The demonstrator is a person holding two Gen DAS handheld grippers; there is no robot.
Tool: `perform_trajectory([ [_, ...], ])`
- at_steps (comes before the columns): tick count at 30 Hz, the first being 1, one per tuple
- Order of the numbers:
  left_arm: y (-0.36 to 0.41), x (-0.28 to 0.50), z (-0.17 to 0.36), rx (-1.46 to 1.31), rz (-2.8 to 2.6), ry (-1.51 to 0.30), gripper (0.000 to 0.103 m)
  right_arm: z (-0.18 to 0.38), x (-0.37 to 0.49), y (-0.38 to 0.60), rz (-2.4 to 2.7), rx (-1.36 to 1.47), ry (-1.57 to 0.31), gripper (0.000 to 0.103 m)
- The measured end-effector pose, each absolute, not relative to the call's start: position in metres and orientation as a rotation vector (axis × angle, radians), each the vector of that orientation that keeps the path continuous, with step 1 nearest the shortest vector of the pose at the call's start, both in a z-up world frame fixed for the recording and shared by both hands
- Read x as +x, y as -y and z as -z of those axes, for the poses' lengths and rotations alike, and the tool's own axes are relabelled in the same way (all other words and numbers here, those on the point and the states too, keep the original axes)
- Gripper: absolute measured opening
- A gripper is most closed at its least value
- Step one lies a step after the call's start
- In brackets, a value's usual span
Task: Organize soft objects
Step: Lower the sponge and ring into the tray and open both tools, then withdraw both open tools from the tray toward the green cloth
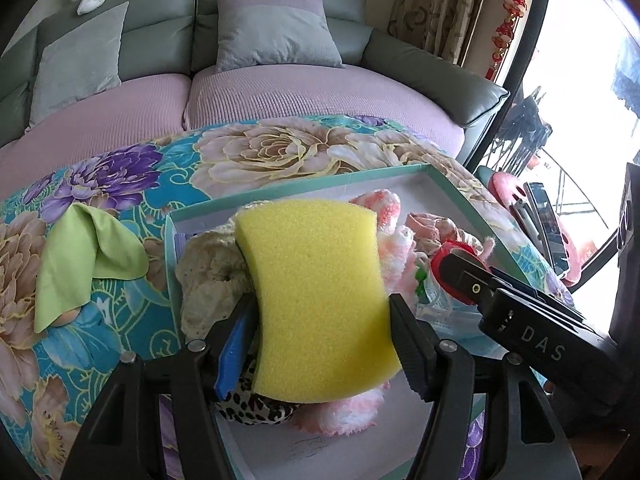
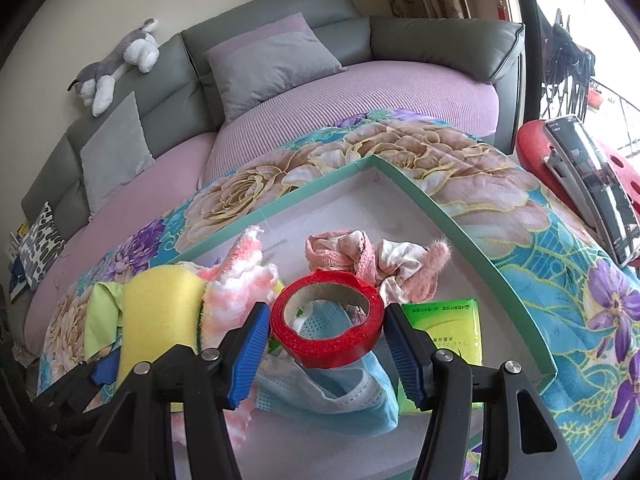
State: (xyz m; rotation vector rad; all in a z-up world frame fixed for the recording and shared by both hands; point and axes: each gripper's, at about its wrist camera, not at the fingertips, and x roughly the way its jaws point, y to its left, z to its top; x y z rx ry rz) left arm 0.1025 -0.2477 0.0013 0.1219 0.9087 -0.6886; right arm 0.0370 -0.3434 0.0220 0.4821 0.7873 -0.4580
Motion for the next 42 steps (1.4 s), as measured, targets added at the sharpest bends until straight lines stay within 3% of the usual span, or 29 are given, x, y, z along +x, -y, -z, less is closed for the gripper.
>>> perform_trajectory([
  [13, 0.241, 0.097, -0.023, 0.089, 0.727, -0.890, 0.078, -0.047, 0.029, 0.341, 0.462, 0.469, -0.711, 0.062],
  [38, 0.144, 0.146, -0.025, -0.040, 0.350, -0.883, 0.079, -0.048, 0.046, 0.315, 0.389, 0.428, -0.730, 0.062],
  [42, 0.130, 0.150, -0.022, -0.063, 0.299, -0.884, 0.091, -0.047, 0.056, 0.299, 0.373, 0.378, -0.745, 0.069],
])
